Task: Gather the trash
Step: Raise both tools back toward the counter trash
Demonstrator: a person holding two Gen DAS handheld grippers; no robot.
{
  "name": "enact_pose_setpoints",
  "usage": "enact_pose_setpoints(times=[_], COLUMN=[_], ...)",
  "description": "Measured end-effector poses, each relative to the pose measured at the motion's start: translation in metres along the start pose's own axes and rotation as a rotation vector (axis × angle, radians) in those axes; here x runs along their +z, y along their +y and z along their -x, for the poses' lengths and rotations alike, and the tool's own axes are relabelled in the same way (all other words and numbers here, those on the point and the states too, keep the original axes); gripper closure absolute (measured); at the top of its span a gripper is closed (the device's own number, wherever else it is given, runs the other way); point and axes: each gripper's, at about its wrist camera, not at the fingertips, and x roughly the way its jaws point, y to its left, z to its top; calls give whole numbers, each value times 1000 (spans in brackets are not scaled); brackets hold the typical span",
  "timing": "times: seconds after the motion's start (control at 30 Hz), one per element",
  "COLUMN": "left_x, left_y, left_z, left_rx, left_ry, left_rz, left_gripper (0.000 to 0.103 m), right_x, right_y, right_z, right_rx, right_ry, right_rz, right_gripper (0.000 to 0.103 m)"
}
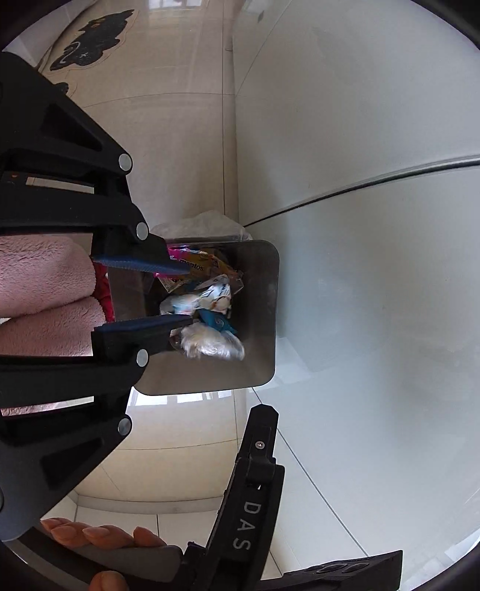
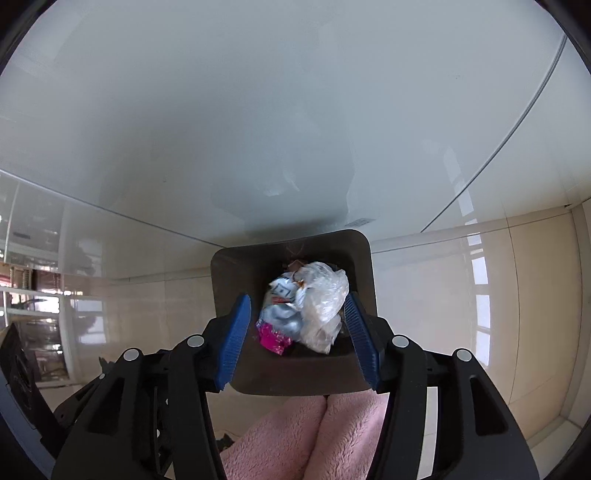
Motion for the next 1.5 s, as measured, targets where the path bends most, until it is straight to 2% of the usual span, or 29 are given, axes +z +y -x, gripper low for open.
enact_pose_setpoints(times=[0.2, 0.4, 0.47, 0.53, 0.57, 0.63, 0.9, 1.1, 1.3, 1.5], left_x=[2, 2, 1, 1, 2, 4, 17, 44, 83, 134], left_y=[0, -6, -9, -12, -15, -18, -37, -46, -51, -46], left_z=[26, 74, 95, 120, 135, 162, 265, 320, 365, 377], left_rx=[0, 9, 11, 7, 1, -5, -32, -38, 12, 19], left_ry=[-37, -124, -156, -193, -212, -253, -397, -472, -542, -538], left_rz=[7, 0, -4, -9, -15, -28, -76, -73, -86, -68], left_gripper=[79, 49, 31, 18, 12, 8, 8, 8, 8, 8], right_x=[-3, -6, -10, -15, -17, -19, -20, -11, 14, 55], right_y=[-4, 6, 11, 11, 11, 12, 11, 18, 31, 36], right_z=[18, 61, 82, 106, 120, 148, 255, 318, 360, 383], right_rx=[10, 17, 7, -6, -6, -2, 45, 56, 41, 65], right_ry=[-25, -83, -110, -154, -176, -213, -361, -473, -558, -580], right_rz=[-6, 30, 52, 70, 78, 94, 96, 101, 117, 78], right_gripper=[48, 39, 18, 9, 7, 4, 3, 3, 3, 3])
